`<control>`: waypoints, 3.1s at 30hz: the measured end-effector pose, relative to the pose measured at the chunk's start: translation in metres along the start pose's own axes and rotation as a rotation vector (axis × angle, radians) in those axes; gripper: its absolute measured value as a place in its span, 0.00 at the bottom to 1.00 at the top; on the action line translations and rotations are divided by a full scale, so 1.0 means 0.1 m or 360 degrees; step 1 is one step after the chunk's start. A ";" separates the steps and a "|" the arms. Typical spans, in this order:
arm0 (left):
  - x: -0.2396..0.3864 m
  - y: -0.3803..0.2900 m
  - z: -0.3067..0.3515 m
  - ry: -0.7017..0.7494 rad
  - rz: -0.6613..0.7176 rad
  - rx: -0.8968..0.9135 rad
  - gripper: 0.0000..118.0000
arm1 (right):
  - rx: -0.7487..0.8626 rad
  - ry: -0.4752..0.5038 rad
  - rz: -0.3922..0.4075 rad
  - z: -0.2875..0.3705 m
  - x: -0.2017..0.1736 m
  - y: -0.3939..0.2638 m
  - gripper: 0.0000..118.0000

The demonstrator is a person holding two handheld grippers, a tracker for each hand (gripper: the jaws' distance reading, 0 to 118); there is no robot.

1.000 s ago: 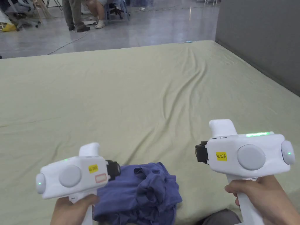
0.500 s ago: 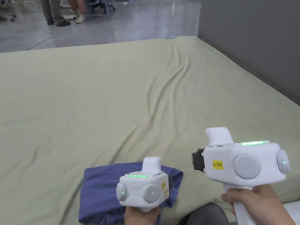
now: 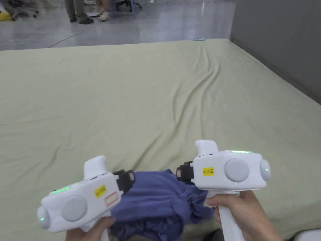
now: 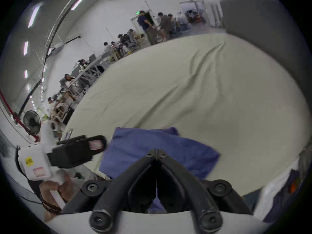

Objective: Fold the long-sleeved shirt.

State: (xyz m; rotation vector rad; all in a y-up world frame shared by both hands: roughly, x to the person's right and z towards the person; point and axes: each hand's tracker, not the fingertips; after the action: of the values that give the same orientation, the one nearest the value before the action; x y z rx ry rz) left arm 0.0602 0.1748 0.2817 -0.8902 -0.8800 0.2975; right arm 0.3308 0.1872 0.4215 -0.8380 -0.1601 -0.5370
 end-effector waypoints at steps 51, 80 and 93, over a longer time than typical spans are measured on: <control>-3.01 1.34 1.76 0.0386 0.0350 0.0078 0.05 | 0.0156 0.0116 0.0699 -1.53 -3.20 0.41 0.00; -1.29 1.46 1.50 0.0281 -0.0322 0.0531 0.01 | 0.0721 0.0018 0.0611 -0.45 -2.76 0.76 0.00; 0.63 0.73 0.71 0.0539 -0.0907 0.1161 0.00 | 0.1349 -0.0610 0.0556 0.97 -0.98 0.36 0.00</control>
State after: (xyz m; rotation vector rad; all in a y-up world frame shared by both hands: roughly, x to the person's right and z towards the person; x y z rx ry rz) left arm 0.0532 0.2938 0.2816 0.0085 -0.6015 -0.0414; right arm 0.2720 0.3172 0.4288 -0.1159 -0.5383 0.0521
